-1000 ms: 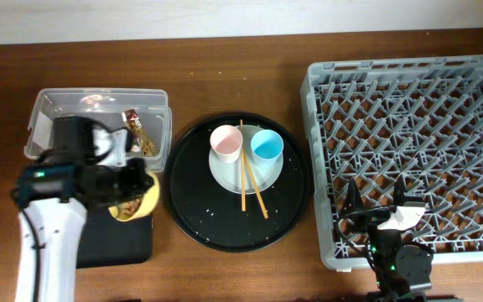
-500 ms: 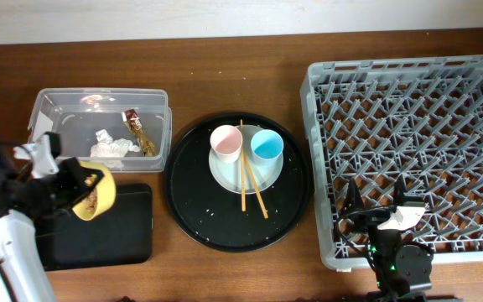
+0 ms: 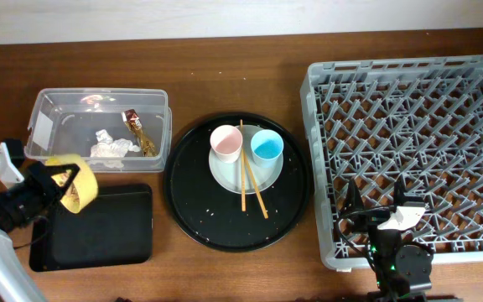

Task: Sort waste into correct bins and load items into the dishwasher rack
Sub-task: 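Lift yellow bowl with left gripper over the black tray, then tilt yellow bowl with left gripper to dump scraps onto black tray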

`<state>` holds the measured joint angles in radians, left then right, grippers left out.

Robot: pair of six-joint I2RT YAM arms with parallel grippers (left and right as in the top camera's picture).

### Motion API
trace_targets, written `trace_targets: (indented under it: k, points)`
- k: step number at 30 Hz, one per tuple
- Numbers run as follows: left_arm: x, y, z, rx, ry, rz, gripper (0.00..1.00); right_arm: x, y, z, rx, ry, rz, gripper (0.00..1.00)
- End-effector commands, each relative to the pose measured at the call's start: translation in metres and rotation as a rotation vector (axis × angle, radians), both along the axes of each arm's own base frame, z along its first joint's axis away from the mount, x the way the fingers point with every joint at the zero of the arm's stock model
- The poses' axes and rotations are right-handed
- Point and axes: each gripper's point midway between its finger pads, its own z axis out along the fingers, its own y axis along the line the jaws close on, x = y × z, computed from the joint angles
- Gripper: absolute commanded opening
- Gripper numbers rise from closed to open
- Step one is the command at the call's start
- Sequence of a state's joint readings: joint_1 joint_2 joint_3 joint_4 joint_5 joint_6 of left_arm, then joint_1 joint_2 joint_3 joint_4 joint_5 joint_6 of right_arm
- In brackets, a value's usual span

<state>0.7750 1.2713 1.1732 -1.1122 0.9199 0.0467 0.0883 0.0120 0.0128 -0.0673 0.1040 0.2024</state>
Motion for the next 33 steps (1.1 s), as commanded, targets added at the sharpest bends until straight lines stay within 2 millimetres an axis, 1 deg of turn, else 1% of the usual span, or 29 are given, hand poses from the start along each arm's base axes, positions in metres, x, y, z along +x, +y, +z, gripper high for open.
trace_targets:
  k: [1,4,7,9,12,15,22,28,33]
  points:
    - [-0.003,0.003,-0.001,-0.021,-0.046,0.002,0.00,0.000,-0.002,-0.003,-0.003,0.006,-0.010,0.98]
    - [-0.007,0.006,-0.016,-0.068,-0.053,0.024,0.00,0.000,-0.002,-0.003,-0.003,0.006,-0.010,0.98]
    - [-0.012,0.006,-0.036,-0.111,-0.038,0.045,0.00,0.000,-0.002,-0.003,-0.003,0.006,-0.010,0.98]
    - [-0.015,0.007,-0.048,-0.157,-0.078,0.060,0.00,0.000,-0.002,-0.003,-0.003,0.006,-0.010,0.98]
    - [-0.019,0.009,-0.052,-0.245,-0.215,0.076,0.00,0.000,-0.002,-0.003,-0.003,0.006,-0.010,0.98]
    - [-0.023,0.008,-0.060,-0.277,-0.255,0.086,0.00,0.000,-0.002,-0.003,-0.004,0.006,-0.010,0.98]
    - [-0.023,0.009,-0.060,-0.271,-0.270,0.080,0.00,0.000,-0.002,-0.003,-0.003,0.006,-0.010,0.98]
    - [-0.022,0.003,-0.044,-0.326,-0.341,0.050,0.00,0.000,-0.002,-0.003,-0.003,0.006,-0.010,0.98]
    - [-0.022,0.004,-0.044,-0.327,-0.345,0.048,0.00,0.000,-0.002,-0.003,-0.004,0.006,-0.010,0.98]
